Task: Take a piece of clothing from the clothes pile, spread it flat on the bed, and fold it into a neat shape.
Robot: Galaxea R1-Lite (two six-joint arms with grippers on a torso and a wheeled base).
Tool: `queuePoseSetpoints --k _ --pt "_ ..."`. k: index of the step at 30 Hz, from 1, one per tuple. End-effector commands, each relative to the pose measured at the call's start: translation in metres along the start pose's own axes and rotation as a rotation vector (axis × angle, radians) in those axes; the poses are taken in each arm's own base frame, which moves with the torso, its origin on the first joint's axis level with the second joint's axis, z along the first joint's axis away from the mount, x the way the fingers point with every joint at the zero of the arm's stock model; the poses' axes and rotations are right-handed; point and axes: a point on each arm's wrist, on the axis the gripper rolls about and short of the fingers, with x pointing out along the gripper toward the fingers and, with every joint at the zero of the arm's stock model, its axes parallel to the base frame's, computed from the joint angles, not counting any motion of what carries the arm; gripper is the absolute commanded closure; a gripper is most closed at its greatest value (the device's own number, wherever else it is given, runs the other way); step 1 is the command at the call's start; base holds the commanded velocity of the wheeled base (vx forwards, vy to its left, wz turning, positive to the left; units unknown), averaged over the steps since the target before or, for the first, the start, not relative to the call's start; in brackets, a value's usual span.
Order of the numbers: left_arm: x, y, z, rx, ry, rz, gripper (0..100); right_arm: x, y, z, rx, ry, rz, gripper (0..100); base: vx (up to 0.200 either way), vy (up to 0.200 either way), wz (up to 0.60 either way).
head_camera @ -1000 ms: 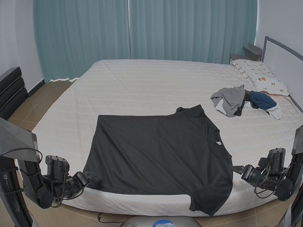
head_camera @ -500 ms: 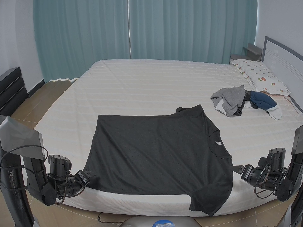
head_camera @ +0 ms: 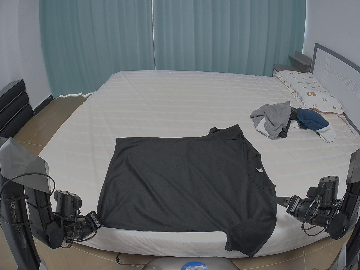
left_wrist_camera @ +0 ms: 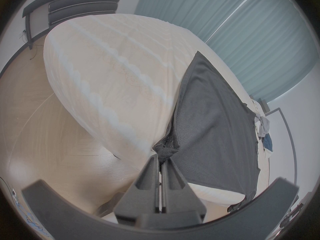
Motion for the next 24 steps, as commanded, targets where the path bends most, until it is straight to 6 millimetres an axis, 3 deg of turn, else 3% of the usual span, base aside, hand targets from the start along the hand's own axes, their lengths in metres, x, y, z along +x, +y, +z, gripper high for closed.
queuePoseSetpoints --k 1,24 --pt "-0.002 0.002 0.000 -0.003 -0.003 0.005 100 -0.003 -0.002 -0.003 0.002 0.013 -0.011 0 0.000 0.000 0.00" --pt "-0.007 0.015 0.001 0.028 0.003 0.048 100 0.000 -0.005 -0.007 0.004 0.042 -0.031 0 0.000 0.000 0.00"
